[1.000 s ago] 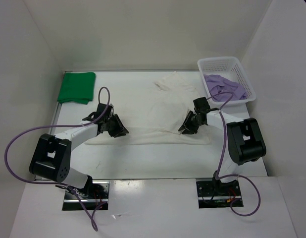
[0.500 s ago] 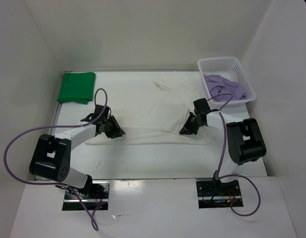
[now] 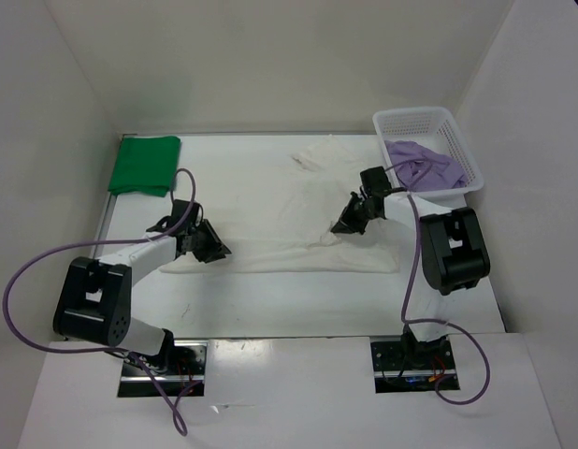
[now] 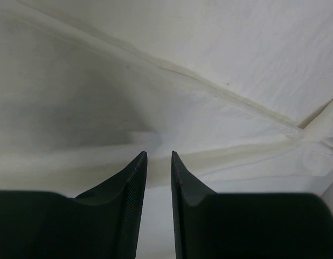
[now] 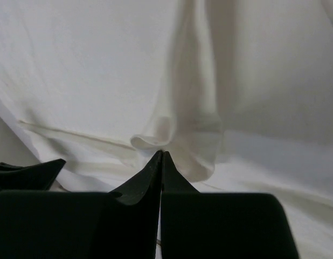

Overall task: Fold and stack the t-shirts
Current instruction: Fold the flattened tshirt in 1/3 of the way

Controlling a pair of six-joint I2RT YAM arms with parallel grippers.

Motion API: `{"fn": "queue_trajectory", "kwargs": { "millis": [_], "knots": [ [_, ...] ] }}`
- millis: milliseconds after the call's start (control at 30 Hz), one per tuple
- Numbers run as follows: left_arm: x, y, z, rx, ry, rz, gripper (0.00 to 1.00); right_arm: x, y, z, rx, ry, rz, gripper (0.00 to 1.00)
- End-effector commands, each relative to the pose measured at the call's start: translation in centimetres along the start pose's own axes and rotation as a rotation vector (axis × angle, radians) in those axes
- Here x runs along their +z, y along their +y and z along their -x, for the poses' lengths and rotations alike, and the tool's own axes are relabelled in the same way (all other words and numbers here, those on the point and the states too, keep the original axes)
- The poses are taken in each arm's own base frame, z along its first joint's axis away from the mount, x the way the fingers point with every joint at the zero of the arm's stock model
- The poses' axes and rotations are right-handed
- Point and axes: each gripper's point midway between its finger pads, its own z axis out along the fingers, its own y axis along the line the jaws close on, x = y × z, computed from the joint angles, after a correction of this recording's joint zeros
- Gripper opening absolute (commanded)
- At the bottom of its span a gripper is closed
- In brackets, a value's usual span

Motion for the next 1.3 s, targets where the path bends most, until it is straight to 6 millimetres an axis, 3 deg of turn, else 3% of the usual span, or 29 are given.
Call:
{"fn": "queue_trajectory", "kwargs": {
  "millis": [0, 100, 167, 200, 267, 400, 467, 500, 533, 600, 767, 900, 933, 1000, 1033, 1133, 1267],
  "knots": [
    [-0.8, -0.9, 0.9, -0.001, -0.042, -0.041, 0.32, 0.3, 3.2, 2.3, -0.048, -0.029, 0.064, 0.00],
    [-0.9, -0.7, 0.7, -0.003, -0.036, -0.035, 0.32, 0.9, 5.4, 4.7, -0.062, -0.053, 0.093, 0.00],
    [-1.0, -1.1, 1.0, -0.001, -0.042, -0.041, 0.32, 1.5, 6.5, 4.9, -0.077, -0.045, 0.109, 0.00],
    [-1.2, -1.2, 1.1, 0.001, -0.048, -0.047, 0.32, 1.4, 7.9, 5.3, -0.085, -0.047, 0.136, 0.00],
    [-1.2, -1.2, 1.1, 0.001, -0.048, -0.048, 0.32, 2.7, 8.4, 5.3, -0.092, -0.028, 0.128, 0.00],
    [-1.6, -1.4, 1.1, 0.003, -0.055, -0.054, 0.32, 3.6, 12.0, 4.3, -0.139, -0.011, 0.176, 0.02],
    [-1.8, -1.5, 1.1, -0.005, -0.056, -0.056, 0.32, 3.7, 13.2, 3.9, -0.160, -0.006, 0.188, 0.14],
    [-1.8, -1.5, 1.1, -0.005, -0.056, -0.056, 0.32, 3.6, 13.4, 4.0, -0.170, -0.007, 0.189, 0.34],
    [-2.0, -1.7, 1.2, -0.003, -0.063, -0.063, 0.32, 3.7, 13.6, 3.2, -0.178, 0.008, 0.184, 0.41],
    [-2.2, -1.6, 1.3, -0.003, -0.071, -0.057, 0.32, 3.6, 12.7, 3.1, -0.186, -0.003, 0.156, 0.53],
    [-3.4, -2.4, 2.0, 0.007, -0.111, -0.082, 0.32, 0.4, 11.9, 3.8, -0.235, -0.116, 0.106, 0.56],
    [-3.7, -3.5, 2.2, 0.014, -0.100, -0.115, 0.32, -0.7, 9.9, 2.1, -0.252, -0.109, 0.079, 0.12],
    [-3.5, -4.0, 1.8, 0.043, -0.081, -0.123, 0.32, -0.2, 8.0, 1.0, -0.242, -0.084, 0.052, 0.00],
    [-3.3, -5.2, 2.1, 0.099, -0.087, -0.130, 0.32, -0.9, 7.1, 0.0, -0.243, -0.087, 0.055, 0.00],
    [-2.6, -5.0, 2.0, 0.110, -0.073, -0.111, 0.32, -0.3, 4.7, -1.2, -0.227, -0.061, 0.007, 0.00],
    [-1.4, -4.8, 1.7, 0.123, -0.027, -0.097, 0.31, 0.1, 1.8, -3.2, -0.213, -0.027, -0.031, 0.00],
    [-0.2, -4.5, 0.7, 0.140, 0.020, -0.080, 0.30, 0.5, 0.2, -4.5, -0.210, -0.002, -0.066, 0.00]
  ]
}}
